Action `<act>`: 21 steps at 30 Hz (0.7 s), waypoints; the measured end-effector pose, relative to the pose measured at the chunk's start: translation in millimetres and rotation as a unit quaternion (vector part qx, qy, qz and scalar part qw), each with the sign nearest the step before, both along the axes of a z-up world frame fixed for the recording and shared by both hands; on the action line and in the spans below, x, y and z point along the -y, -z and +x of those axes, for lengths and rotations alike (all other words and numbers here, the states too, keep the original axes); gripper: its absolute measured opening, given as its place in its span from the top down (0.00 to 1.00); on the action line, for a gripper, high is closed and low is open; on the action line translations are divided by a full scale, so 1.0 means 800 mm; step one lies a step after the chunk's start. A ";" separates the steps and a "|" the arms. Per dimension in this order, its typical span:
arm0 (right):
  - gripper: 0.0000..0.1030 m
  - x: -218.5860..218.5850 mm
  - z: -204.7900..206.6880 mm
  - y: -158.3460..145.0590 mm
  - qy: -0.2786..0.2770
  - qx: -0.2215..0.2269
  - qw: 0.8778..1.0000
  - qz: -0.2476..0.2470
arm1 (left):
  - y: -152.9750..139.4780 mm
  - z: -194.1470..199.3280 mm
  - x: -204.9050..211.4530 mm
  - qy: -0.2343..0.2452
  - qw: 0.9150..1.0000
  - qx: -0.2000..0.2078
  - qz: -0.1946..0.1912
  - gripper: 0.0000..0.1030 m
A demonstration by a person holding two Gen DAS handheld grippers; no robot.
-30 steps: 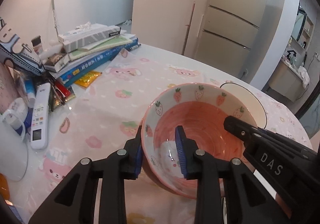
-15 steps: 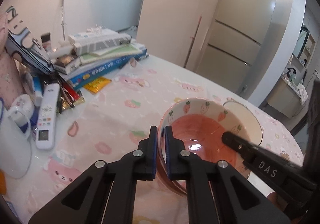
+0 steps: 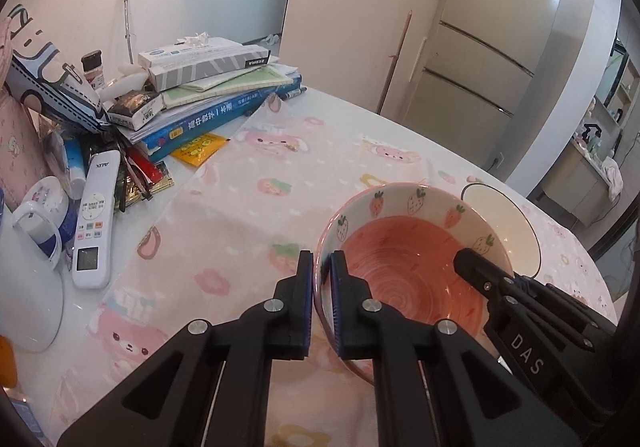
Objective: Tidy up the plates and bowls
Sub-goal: 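Lower the pink bowl into the other pink bowl and open both grippers, then move both grippers to the white black-rimmed bowl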
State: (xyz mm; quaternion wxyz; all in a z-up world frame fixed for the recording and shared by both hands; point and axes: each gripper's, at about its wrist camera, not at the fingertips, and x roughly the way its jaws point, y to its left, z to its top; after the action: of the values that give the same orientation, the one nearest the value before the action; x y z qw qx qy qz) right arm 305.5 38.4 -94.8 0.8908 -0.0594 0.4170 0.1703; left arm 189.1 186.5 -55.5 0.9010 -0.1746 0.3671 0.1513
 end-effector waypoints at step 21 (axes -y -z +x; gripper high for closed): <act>0.90 0.002 0.005 -0.002 -0.008 -0.024 1.000 -0.006 | -0.010 -0.006 -0.005 -0.013 1.000 0.018 0.001 0.77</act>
State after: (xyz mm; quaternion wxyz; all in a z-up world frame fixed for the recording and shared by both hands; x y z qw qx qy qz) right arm 309.6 37.1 -92.8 0.8789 -0.0645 0.4385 0.1765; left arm 184.1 190.1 -47.8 0.9056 -0.1812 0.3484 0.1604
